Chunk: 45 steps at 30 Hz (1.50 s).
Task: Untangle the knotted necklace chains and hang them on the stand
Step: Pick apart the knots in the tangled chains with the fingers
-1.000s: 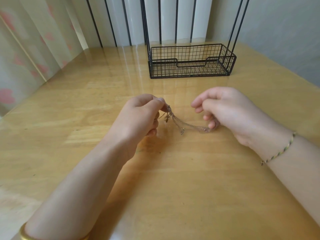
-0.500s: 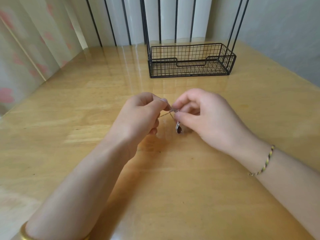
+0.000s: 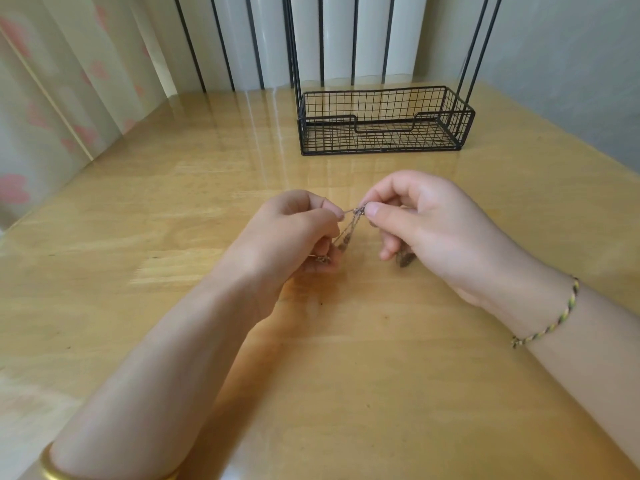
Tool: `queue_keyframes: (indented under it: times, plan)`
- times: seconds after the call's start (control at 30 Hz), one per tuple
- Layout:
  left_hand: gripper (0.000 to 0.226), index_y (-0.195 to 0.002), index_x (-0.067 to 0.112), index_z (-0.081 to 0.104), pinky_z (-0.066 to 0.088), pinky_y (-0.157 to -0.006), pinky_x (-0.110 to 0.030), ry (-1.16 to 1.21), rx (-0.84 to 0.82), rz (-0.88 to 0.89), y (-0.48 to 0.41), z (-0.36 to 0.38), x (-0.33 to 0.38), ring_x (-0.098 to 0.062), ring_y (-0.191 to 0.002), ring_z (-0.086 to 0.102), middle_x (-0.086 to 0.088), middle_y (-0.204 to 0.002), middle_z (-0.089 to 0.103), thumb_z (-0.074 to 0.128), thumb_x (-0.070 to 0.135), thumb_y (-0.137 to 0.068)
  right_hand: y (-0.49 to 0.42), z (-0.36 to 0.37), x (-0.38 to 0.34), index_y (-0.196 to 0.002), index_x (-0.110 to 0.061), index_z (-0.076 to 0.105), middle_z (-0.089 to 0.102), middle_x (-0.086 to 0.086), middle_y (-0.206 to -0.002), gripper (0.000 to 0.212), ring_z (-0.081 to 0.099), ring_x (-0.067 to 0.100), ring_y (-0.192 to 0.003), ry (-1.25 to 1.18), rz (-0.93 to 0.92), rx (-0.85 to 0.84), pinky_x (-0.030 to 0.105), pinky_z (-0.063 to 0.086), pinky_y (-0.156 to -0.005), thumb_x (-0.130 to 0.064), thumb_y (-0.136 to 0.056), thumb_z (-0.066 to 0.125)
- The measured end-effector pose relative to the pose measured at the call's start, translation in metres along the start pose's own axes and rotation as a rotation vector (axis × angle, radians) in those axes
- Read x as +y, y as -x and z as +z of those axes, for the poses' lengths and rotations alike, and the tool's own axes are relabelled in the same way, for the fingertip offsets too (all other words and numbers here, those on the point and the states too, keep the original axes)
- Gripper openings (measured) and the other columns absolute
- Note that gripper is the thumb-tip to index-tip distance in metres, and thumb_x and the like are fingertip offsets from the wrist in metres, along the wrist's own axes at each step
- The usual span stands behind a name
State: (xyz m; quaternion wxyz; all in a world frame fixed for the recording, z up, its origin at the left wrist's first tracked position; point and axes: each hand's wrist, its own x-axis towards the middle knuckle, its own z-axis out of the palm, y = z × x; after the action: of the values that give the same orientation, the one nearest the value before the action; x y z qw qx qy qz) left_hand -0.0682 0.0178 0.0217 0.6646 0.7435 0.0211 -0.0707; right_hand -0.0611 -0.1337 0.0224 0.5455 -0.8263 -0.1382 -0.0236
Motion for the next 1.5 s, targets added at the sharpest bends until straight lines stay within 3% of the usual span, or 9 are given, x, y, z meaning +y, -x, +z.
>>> queue_keyframes:
  times: [0.17, 0.37, 0.5, 0.6, 0.8, 1.0, 1.07, 1.23, 1.5]
  plan:
    - [0.016, -0.091, 0.01, 0.068, 0.048, -0.059, -0.026, -0.101, -0.095, 0.002, 0.0032, 0.0018, 0.0004, -0.011, -0.048, 0.049, 0.009, -0.046, 0.043, 0.053, 0.005, -0.087, 0.0001, -0.0001, -0.0033, -0.078, -0.019, 0.059, 0.055, -0.007, -0.067, 0.016, 0.047, 0.002, -0.048, 0.0, -0.098, 0.037, 0.011, 0.038, -0.046, -0.007, -0.089, 0.057]
    - [0.018, -0.093, 0.007, 0.07, 0.046, -0.055, -0.024, -0.14, -0.146, -0.015, 0.004, 0.0014, 0.0019, -0.01, -0.05, 0.049, 0.009, -0.049, 0.043, 0.054, 0.011, -0.089, 0.0012, 0.0022, -0.0031, -0.079, -0.018, 0.059, 0.056, -0.005, -0.068, 0.018, 0.054, 0.006, -0.053, -0.067, -0.133, 0.056, 0.011, 0.043, -0.051, -0.002, -0.088, 0.057]
    - [0.014, -0.085, 0.01, 0.067, 0.047, -0.055, -0.023, -0.121, -0.127, -0.028, 0.0046, 0.0011, 0.0021, -0.009, -0.05, 0.05, 0.008, -0.05, 0.043, 0.054, 0.011, -0.09, 0.0005, 0.0015, -0.0007, -0.081, -0.015, 0.059, 0.059, 0.001, -0.068, 0.015, 0.059, 0.008, -0.055, -0.096, -0.091, 0.066, 0.018, 0.047, -0.055, -0.003, -0.09, 0.055]
    - [0.013, -0.084, 0.012, 0.067, 0.047, -0.051, -0.021, -0.078, -0.09, -0.029, 0.0037, 0.0008, 0.0008, -0.01, -0.052, 0.05, 0.006, -0.057, 0.045, 0.056, 0.015, -0.091, -0.0022, 0.0014, 0.0023, -0.079, -0.017, 0.059, 0.056, -0.005, -0.068, 0.016, 0.051, 0.003, -0.055, -0.048, -0.078, 0.1, 0.017, 0.043, -0.053, -0.004, -0.088, 0.057]
    - [0.016, -0.082, 0.01, 0.069, 0.048, -0.052, -0.018, 0.04, -0.048, -0.011, 0.0018, -0.0019, -0.0017, -0.008, -0.055, 0.048, 0.005, -0.064, 0.053, 0.056, 0.011, -0.092, -0.003, -0.0036, 0.0015, -0.077, -0.021, 0.065, 0.064, -0.002, -0.08, 0.025, 0.058, 0.018, -0.076, 0.003, -0.104, 0.121, 0.026, 0.047, -0.07, 0.004, -0.08, 0.06]
    - [0.016, -0.085, 0.007, 0.067, 0.05, -0.058, -0.016, 0.188, -0.114, -0.031, 0.0008, -0.0035, -0.0012, -0.005, -0.057, 0.049, 0.009, -0.064, 0.062, 0.053, 0.006, -0.092, -0.001, -0.0059, -0.0032, -0.074, -0.02, 0.071, 0.064, 0.006, -0.074, 0.015, 0.05, 0.003, -0.064, -0.011, -0.105, 0.107, 0.015, 0.042, -0.062, -0.006, -0.076, 0.07]
    - [0.017, -0.085, 0.006, 0.067, 0.051, -0.059, -0.016, 0.228, -0.143, -0.042, 0.0008, -0.0034, -0.0007, -0.005, -0.058, 0.05, 0.005, -0.07, 0.062, 0.052, 0.005, -0.092, -0.0004, -0.0059, -0.0029, -0.076, -0.022, 0.072, 0.055, -0.002, -0.068, 0.011, 0.046, 0.0, -0.06, 0.004, -0.108, 0.103, 0.012, 0.039, -0.057, -0.011, -0.076, 0.072]
    - [0.014, -0.083, 0.007, 0.07, 0.051, -0.056, -0.017, 0.28, -0.194, -0.047, 0.0008, -0.0053, 0.0002, -0.005, -0.054, 0.052, 0.001, -0.067, 0.055, 0.056, 0.006, -0.087, -0.0005, -0.0057, -0.0026, -0.075, -0.027, 0.072, 0.046, -0.013, -0.066, 0.012, 0.044, -0.001, -0.056, 0.093, -0.148, 0.151, 0.009, 0.033, -0.056, -0.015, -0.074, 0.075]
    - [0.018, -0.098, 0.005, 0.065, 0.055, -0.059, -0.02, 0.31, -0.132, -0.028, -0.001, -0.0074, 0.0017, -0.009, -0.058, 0.06, -0.005, -0.073, 0.066, 0.054, -0.004, -0.087, -0.0014, -0.004, -0.0028, -0.074, -0.029, 0.072, 0.041, -0.012, -0.067, 0.011, 0.041, 0.002, -0.058, 0.222, -0.182, 0.187, 0.012, 0.033, -0.057, -0.018, -0.074, 0.075]
